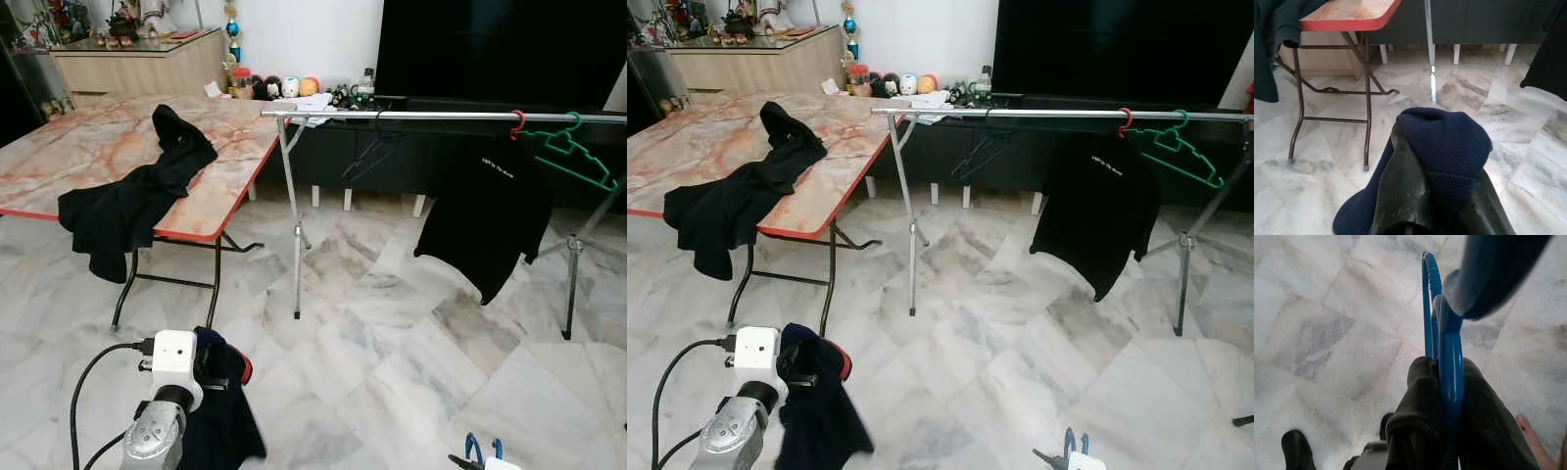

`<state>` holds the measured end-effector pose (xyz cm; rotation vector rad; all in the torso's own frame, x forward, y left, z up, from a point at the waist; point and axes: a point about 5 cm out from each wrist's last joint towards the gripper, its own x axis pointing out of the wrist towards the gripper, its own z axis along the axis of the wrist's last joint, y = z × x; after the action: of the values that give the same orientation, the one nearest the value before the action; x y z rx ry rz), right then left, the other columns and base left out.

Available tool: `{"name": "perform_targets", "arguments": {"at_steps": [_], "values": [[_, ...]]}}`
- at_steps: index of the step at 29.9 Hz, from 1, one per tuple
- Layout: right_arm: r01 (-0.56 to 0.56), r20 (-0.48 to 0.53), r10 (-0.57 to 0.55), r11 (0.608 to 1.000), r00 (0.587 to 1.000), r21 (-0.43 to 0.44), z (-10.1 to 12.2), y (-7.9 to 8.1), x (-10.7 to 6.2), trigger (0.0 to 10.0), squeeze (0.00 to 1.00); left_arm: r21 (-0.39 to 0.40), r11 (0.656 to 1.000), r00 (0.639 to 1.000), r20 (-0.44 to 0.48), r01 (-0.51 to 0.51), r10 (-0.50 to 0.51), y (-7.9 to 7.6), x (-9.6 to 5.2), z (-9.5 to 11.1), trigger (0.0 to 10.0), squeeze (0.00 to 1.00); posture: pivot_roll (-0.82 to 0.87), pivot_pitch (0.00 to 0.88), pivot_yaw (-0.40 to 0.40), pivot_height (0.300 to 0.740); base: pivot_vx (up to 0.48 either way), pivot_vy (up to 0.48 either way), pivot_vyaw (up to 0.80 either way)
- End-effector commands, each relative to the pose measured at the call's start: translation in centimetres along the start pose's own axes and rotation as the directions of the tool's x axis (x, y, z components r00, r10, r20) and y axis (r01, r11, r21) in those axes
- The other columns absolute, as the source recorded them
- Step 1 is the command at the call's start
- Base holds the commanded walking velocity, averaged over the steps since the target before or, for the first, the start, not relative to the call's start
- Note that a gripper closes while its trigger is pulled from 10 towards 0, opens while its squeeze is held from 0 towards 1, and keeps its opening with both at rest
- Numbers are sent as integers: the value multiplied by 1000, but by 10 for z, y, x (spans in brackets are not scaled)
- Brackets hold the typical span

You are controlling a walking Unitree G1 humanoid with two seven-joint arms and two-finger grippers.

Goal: Hang hanger

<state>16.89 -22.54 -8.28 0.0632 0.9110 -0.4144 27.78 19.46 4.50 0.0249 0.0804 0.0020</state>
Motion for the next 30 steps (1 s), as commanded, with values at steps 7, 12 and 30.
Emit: {"name": "perform_targets", "arguments": {"at_steps": [7,12,30], "values": [[-30,-2,30,999,1000,18,1,11,-1,10000,0,33,999,999,40,2,-3,4,4,16,10000,0,93,0,52,740,0,480,0],[-32,4,32,999,999,27,3,11,0,10000,0,22,1000,999,47,-5,4,1,9,20,10000,0,95,0,51,740,0,480,0],[-40,14,39,998,999,41,10,17,1,10000,0,23,1000,998,61,-7,6,6,16,29,10000,0,114,0,46,740,0,480,0]]}}
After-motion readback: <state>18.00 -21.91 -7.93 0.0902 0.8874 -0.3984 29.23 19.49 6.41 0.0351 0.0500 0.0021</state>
